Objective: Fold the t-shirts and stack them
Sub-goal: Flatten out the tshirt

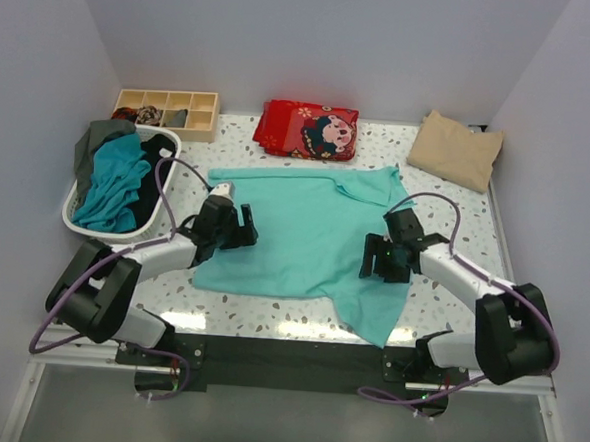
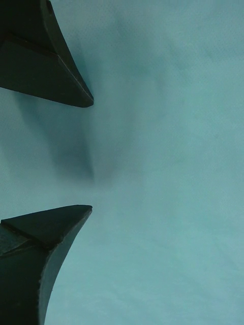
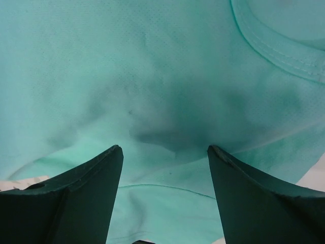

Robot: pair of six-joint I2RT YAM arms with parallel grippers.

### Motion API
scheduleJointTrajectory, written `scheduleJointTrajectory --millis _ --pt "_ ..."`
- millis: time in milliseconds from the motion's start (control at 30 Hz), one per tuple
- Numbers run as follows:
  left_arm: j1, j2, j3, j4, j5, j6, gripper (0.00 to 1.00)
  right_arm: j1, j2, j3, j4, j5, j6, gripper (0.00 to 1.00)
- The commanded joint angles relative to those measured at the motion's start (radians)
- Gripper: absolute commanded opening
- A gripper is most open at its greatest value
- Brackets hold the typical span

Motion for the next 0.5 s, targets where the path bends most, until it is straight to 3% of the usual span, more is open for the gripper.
scheduleJointTrajectory --millis 0,133,367,467 --pt "-0.015 -0.031 -0.110 -0.188 -0.037 -0.068 0.82 0.042 -0.104 -0.090 -0.015 0.001 0.169 0.72" --pt "-0.031 -0.115 -0.134 -0.272 -0.039 -0.096 0.82 0.148 -0.245 -0.124 -0.128 0.068 0.294 0.73" --pt "-0.049 -0.252 -0.180 -0.402 -0.013 -0.134 0.82 0.173 -0.532 -0.168 -0.458 0.243 0.400 0.74" --pt "-0.069 -0.292 -0.187 -0.428 -0.011 -0.156 0.82 0.175 -0.578 -0.138 -0.457 0.260 0.417 0.75"
